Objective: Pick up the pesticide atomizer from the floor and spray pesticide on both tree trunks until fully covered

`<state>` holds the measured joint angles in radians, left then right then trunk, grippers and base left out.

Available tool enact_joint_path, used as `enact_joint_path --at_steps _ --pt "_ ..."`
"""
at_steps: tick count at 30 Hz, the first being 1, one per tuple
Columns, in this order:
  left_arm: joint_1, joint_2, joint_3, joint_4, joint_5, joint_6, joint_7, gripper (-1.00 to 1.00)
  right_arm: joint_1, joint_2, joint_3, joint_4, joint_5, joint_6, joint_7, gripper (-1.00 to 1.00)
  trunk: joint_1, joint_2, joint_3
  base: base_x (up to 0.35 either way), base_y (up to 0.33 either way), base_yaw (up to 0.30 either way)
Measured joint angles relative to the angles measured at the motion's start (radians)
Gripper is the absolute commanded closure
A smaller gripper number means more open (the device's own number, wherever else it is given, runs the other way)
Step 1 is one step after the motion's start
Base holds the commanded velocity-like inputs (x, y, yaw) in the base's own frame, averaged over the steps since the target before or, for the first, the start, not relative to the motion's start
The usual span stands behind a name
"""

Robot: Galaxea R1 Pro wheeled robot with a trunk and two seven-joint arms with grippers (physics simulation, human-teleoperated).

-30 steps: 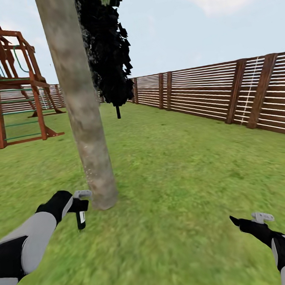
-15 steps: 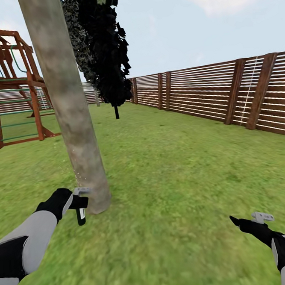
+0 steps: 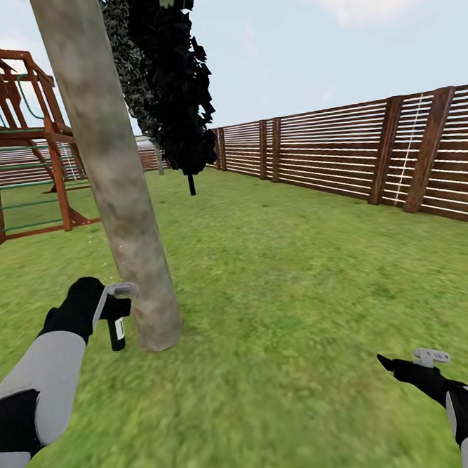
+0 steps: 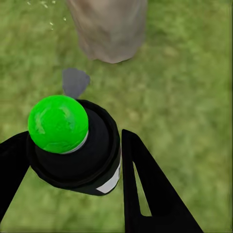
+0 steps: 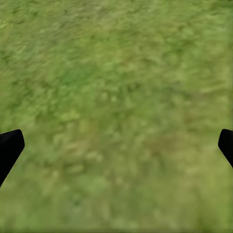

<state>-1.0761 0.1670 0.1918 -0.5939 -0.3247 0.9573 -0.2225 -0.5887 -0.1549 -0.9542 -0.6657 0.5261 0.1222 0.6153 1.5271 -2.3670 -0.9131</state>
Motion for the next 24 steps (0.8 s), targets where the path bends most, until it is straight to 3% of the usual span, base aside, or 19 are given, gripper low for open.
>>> enact_joint_path --at_steps 6,19,24 --pt "-0.107 -0.003 0.000 0.000 0.001 0.030 0.001 1.00 0.000 0.000 0.000 0.000 0.000 0.000 0.000 -1.00 0.000 0.000 0.000 0.000 0.000 0.000" --pt "-0.258 -0.002 0.000 0.000 0.002 0.034 0.001 1.00 0.000 0.000 0.000 0.002 0.000 -0.001 -0.002 -1.00 0.000 0.000 0.000 0.000 0.000 0.000" --pt "-0.292 -0.001 0.000 0.000 0.000 0.041 0.002 1.00 0.000 0.000 0.000 0.002 0.000 -0.001 -0.002 -1.00 0.000 0.000 0.000 0.000 0.000 0.000"
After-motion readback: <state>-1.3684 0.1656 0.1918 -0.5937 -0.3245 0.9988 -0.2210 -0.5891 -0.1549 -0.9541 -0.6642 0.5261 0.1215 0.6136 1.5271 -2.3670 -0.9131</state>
